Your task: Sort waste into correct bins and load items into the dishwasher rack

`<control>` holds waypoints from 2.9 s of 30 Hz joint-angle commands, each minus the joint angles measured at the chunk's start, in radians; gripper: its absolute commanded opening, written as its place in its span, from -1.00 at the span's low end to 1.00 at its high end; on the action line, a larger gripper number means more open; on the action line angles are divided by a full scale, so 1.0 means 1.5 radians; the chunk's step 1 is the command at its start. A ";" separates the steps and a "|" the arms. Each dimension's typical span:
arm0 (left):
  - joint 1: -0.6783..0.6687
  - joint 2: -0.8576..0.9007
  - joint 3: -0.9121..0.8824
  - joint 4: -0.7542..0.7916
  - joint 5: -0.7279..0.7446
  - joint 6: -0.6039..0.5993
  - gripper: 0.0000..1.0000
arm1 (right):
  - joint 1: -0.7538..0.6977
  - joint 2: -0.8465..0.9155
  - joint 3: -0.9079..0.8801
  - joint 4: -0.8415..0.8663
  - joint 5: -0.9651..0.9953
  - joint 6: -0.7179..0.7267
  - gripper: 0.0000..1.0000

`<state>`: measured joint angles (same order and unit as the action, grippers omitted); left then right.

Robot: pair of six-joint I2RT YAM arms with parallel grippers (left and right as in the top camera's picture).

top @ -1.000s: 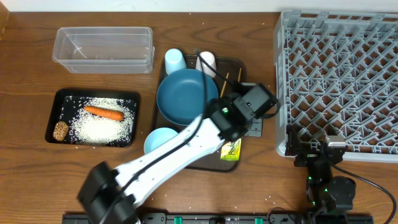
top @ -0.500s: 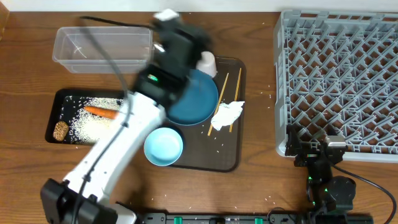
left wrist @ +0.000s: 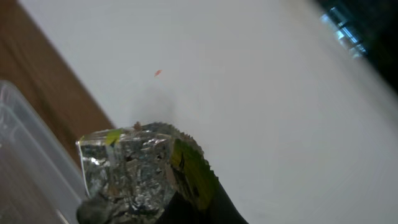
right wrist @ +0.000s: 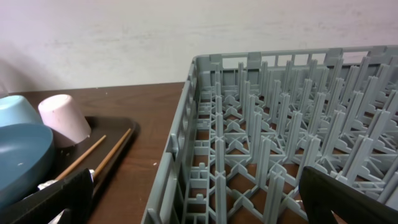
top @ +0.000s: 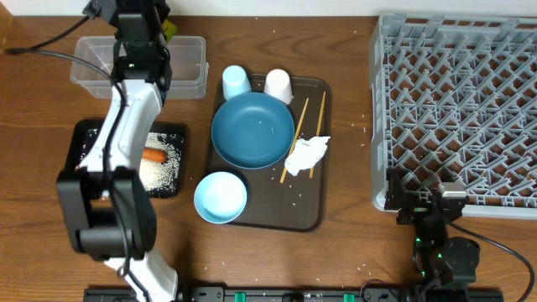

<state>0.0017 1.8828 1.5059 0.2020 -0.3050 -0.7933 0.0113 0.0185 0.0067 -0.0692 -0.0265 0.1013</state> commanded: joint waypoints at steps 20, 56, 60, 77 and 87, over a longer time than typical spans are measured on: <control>0.028 0.022 0.007 -0.022 0.114 0.027 0.96 | -0.011 -0.002 -0.001 -0.002 0.000 -0.006 0.98; 0.090 0.035 0.007 -0.302 0.455 0.180 0.95 | -0.011 -0.002 -0.001 -0.002 0.000 -0.006 0.98; 0.111 0.035 0.007 -0.361 0.455 0.180 0.96 | -0.011 -0.002 -0.001 -0.002 0.000 -0.006 0.98; 0.121 -0.081 0.007 -0.428 0.607 0.177 0.95 | -0.011 -0.002 -0.001 -0.002 0.000 -0.006 0.99; -0.093 -0.152 0.005 -0.577 0.711 0.315 0.96 | -0.011 -0.002 -0.001 -0.002 0.000 -0.006 0.99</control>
<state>-0.0330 1.6310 1.5146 -0.6090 0.7136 -0.4698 0.0113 0.0185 0.0067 -0.0689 -0.0265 0.1013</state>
